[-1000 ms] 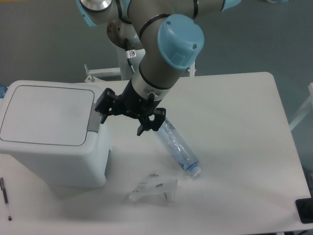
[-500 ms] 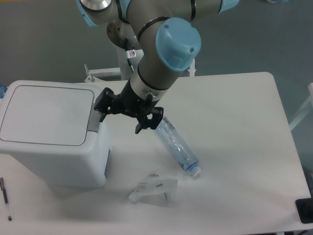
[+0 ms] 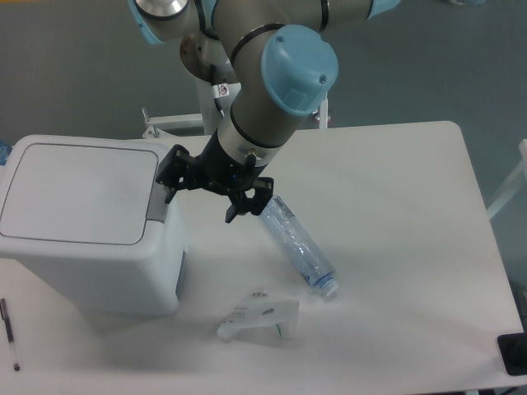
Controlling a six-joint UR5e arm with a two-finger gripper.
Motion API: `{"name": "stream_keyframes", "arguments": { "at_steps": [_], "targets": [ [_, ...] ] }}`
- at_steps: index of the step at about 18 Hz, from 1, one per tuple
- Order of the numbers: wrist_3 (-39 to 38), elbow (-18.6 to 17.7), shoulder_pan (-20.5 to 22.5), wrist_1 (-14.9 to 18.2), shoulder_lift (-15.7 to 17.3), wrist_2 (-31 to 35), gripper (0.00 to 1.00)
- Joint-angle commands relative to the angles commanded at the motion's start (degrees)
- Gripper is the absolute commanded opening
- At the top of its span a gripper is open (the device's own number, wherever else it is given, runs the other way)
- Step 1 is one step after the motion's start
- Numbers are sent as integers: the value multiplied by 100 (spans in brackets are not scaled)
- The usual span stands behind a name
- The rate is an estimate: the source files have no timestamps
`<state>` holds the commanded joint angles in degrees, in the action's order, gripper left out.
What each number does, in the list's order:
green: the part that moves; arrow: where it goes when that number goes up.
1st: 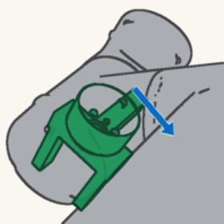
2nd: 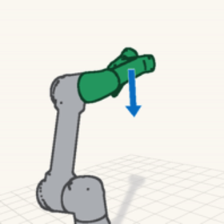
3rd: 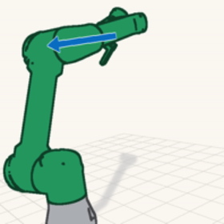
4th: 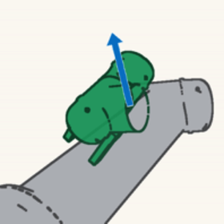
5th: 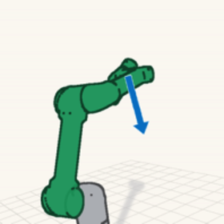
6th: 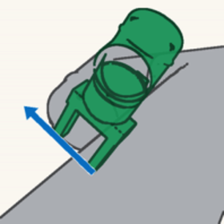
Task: Open the trash can
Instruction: 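Press the gripper down on the grey button of the trash can, then hold the gripper on the button while the lid swings open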
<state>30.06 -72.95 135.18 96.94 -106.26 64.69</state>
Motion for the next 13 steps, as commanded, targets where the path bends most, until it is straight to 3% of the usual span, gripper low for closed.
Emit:
{"name": "stream_keyframes", "arguments": {
  "at_steps": [13],
  "targets": [
    [-18,-44,0,-26,-53,44,100]
  ]
}}
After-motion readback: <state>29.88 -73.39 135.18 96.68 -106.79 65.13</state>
